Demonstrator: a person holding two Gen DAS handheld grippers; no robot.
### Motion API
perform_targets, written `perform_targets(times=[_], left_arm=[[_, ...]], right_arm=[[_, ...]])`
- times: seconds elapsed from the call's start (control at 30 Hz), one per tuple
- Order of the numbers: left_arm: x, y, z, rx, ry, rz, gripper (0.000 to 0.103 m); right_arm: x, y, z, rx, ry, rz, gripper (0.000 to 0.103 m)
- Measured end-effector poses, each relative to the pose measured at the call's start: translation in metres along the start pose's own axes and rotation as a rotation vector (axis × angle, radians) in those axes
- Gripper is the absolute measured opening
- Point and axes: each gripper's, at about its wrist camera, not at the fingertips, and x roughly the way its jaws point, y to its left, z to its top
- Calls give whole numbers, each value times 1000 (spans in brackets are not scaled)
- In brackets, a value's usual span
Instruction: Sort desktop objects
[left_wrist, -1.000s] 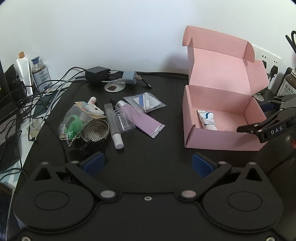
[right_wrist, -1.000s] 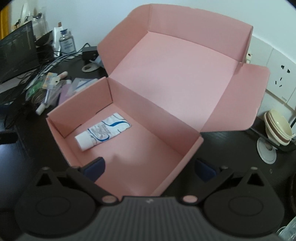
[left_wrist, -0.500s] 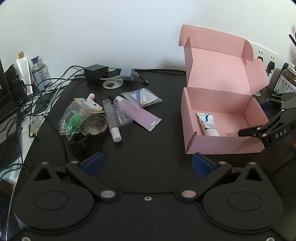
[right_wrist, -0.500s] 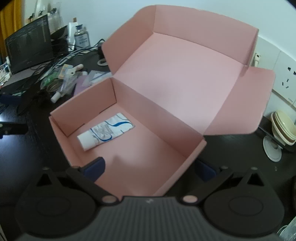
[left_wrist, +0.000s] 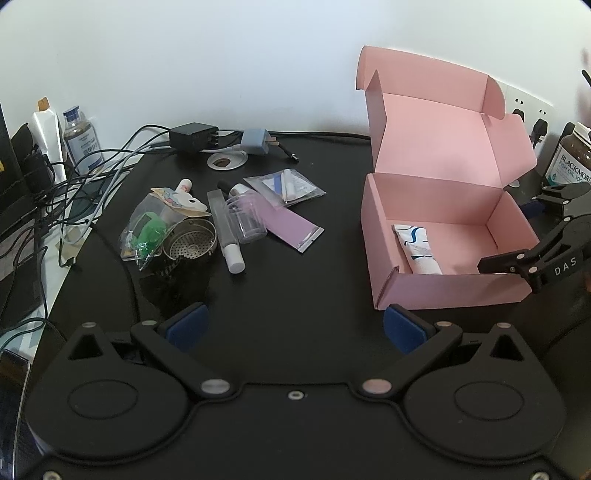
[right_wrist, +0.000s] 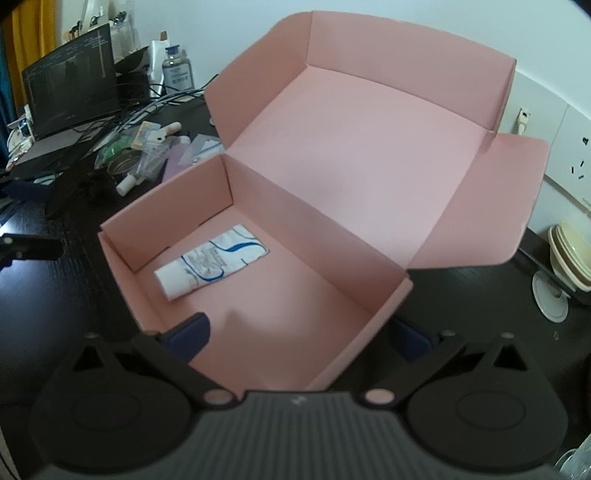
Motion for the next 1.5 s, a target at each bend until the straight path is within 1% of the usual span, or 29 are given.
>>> perform_targets(times=[0.3,0.5,0.7,1.13,1.5], left_arm=[[-1,2,-1,1,-2,-1,103],[-2,4,-1,-3,-4,-4,103],[-3,5,-1,3,-8,-13,103],[-10,9,-2,12,-25,-27,103],[-16,18,-4,1,-45,-52,103]], right_arm=[[-2,-1,0,-4,-2,-2,102],[-5,4,0,-24,-9,-36,102],[-9,4,-3,0,-28,-70,102],[-29,12,-4,70,-134,-169,102],[-64,37,-2,124,-240,-216,102]])
